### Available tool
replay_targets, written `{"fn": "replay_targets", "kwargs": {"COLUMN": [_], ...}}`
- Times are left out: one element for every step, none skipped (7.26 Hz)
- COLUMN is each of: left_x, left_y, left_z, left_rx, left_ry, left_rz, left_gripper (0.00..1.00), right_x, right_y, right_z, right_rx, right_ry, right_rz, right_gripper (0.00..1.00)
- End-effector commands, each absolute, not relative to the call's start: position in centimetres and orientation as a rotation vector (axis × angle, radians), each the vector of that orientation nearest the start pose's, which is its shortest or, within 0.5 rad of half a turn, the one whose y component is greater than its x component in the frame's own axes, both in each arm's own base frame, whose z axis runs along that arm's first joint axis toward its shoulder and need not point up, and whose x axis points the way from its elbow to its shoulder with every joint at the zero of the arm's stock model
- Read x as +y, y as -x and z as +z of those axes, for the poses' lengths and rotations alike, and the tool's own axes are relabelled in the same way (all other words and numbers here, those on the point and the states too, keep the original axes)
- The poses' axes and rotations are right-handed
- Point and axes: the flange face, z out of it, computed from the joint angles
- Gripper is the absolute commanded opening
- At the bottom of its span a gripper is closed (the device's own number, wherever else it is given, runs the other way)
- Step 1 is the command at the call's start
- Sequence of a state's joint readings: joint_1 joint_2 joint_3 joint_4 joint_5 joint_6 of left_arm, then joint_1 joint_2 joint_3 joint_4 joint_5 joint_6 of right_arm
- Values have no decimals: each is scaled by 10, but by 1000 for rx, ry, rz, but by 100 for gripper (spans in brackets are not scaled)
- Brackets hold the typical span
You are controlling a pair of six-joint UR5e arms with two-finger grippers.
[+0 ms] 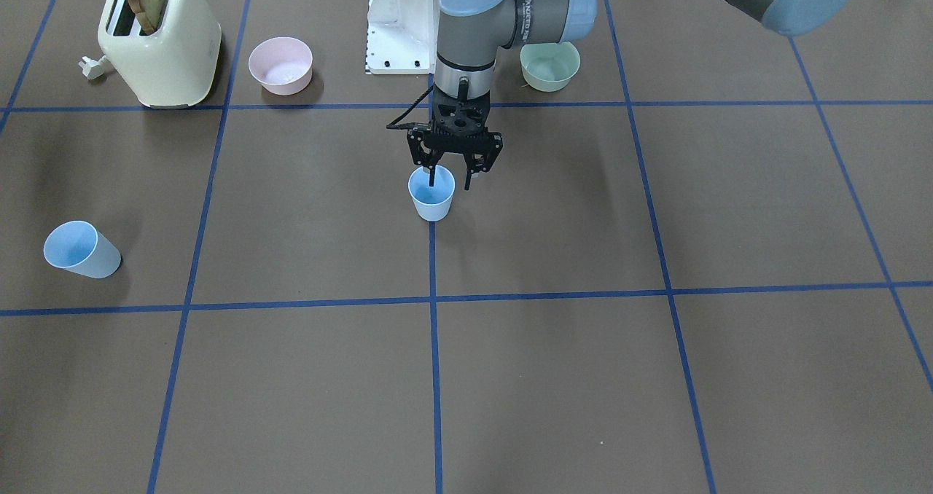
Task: Stack blue cups with both arms
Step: 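Open the left gripper and withdraw the left arm out of view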
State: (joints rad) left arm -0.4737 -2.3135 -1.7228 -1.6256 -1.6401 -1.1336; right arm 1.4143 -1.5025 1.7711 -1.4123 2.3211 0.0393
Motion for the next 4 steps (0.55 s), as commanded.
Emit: {"fn": "replay_targets", "kwargs": {"left_x": [-482,-521,-550,-565], "left_y": [-418,-341,-268,-202], "left_z": [192,231,272,323], "left_rx": [872,881,880,840], "left_ry": [-339,-299,-285,-285], "left_rz": [131,160,172,165], "left_gripper": [99,99,99,99], "right_x": [-532,-531,-530,-529], "right_y": [19,26,37,50], "right_z": [511,512,514,514], "right_rx": [-777,-778,-783,-788], "right_ry": [-324,-317,-302,-285], "right_rz": [-270,-277,-286,-292], "right_gripper": [100,100,100,100]}}
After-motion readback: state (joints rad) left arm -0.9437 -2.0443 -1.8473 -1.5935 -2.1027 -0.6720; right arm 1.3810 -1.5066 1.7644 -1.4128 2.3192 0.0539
